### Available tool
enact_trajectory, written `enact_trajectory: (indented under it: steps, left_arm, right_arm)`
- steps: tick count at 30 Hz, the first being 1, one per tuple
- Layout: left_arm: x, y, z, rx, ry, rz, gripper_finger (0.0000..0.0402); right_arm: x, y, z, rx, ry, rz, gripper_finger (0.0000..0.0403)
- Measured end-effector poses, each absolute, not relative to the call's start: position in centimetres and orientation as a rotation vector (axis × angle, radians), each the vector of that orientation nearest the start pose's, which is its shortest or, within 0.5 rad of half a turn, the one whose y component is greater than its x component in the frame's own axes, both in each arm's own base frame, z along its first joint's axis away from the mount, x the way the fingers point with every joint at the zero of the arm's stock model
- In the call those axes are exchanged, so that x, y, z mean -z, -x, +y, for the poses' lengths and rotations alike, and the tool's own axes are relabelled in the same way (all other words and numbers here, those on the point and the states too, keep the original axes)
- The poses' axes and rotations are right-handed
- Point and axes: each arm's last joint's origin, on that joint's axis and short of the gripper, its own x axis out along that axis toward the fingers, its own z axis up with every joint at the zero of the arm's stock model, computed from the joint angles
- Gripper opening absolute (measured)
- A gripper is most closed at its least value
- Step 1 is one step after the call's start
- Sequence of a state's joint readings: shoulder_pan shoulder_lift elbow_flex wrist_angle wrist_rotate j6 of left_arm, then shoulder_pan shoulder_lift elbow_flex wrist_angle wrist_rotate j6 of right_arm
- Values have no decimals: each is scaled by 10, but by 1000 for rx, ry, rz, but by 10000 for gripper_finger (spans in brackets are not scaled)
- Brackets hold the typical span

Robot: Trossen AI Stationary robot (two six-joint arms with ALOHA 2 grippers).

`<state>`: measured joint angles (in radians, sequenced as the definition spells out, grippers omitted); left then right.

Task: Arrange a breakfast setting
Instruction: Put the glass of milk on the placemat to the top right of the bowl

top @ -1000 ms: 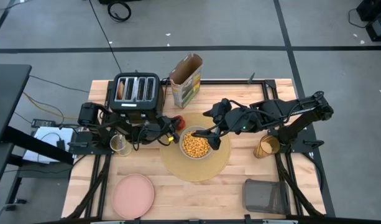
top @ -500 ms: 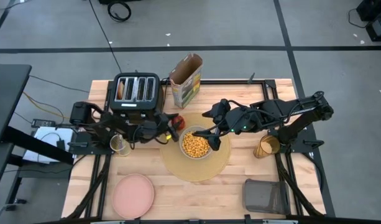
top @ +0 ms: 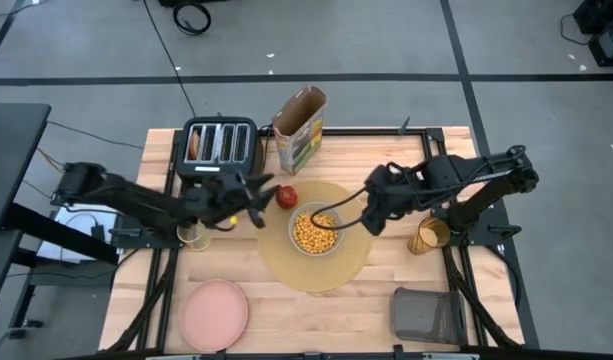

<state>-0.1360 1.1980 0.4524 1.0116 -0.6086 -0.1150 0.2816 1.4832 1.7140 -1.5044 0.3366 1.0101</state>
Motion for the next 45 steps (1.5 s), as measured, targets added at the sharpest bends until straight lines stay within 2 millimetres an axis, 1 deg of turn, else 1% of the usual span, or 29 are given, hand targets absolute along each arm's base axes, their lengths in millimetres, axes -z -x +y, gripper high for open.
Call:
enact_trajectory:
  steps: [2,4,7,11,14,16,18,21,24,28,32,34,38,45]
  left_arm:
    - [-266,-223,-14,-453,210,-281,192]
    - [-284,-216,-13,-450,204,-276,192]
    - [-313,-211,-11,-423,160,-239,192]
    - [-356,-210,-11,-373,62,-194,192]
    - [-387,-208,-13,-337,1,-186,192]
    - [-402,-206,-13,-306,-9,-209,192]
    - [-412,-203,-13,-287,-8,-235,192]
    - [-418,-201,-13,-285,-3,-253,192]
    - [-419,-201,-13,-284,4,-257,192]
    - [-418,-203,-13,-280,27,-254,192]
    - [-418,-203,-13,-280,33,-259,192]
    - [-419,-203,-13,-281,34,-264,192]
    - [-421,-202,-13,-281,42,-290,192]
    - [-421,-202,-13,-277,65,-298,192]
  right_arm:
    - [-387,-234,64,679,-574,1124,375]
    - [-384,-230,70,631,-684,1160,375]
    - [-376,-222,79,684,-790,1221,374]
    - [-355,-208,91,750,-813,1284,372]
    - [-338,-193,96,788,-827,1366,372]
    - [-326,-183,96,823,-848,1408,372]
    - [-317,-171,94,870,-855,1432,372]
    - [-304,-160,90,905,-856,1461,364]
    - [-295,-154,86,927,-847,1482,345]
    - [-280,-157,83,936,-829,1496,307]
    - [-263,-168,85,883,-813,1508,264]
    - [-257,-170,85,891,-788,1538,243]
    - [-253,-173,84,884,-745,1569,200]
    - [-253,-175,80,825,-698,1594,119]
